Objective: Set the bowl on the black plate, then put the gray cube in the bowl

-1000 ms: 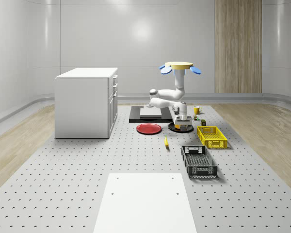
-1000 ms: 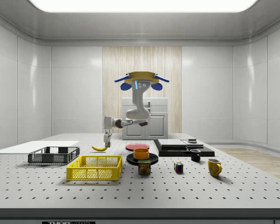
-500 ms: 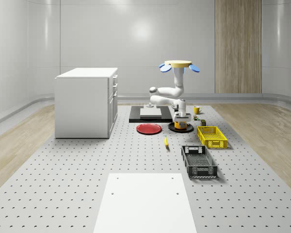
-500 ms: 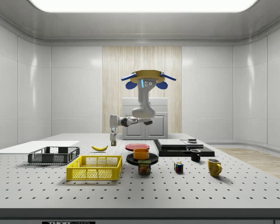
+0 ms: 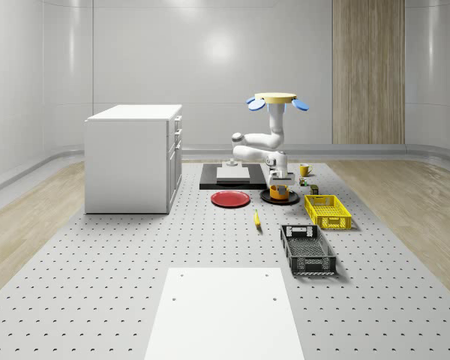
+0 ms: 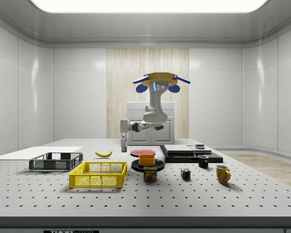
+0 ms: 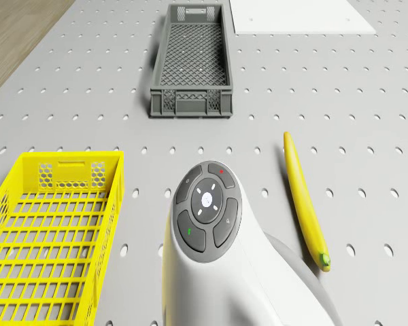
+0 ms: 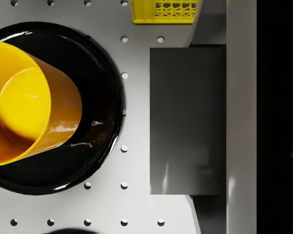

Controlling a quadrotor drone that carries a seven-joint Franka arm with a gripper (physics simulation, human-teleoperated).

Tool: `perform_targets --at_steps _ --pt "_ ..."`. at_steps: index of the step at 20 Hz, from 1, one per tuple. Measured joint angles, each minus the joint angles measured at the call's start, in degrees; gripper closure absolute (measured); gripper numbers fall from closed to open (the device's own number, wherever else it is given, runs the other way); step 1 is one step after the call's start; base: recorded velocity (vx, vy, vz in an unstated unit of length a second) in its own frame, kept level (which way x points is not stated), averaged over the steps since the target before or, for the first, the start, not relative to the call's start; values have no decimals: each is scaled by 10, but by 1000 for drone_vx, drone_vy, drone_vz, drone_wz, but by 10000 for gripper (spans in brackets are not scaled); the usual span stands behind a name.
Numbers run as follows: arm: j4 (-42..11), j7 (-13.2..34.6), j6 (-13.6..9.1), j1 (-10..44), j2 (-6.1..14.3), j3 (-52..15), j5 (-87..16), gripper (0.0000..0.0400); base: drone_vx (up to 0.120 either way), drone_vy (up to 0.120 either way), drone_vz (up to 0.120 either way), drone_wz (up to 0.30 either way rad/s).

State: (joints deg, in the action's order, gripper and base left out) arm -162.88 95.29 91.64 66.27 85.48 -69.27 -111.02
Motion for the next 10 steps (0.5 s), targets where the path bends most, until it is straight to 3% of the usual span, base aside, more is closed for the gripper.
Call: perform_targets --at_steps 2,10 --pt "0 0 0 0 0 0 0 150 -120 100 0 0" --pt "0 0 1 0 1 0 0 150 -120 10 0 0"
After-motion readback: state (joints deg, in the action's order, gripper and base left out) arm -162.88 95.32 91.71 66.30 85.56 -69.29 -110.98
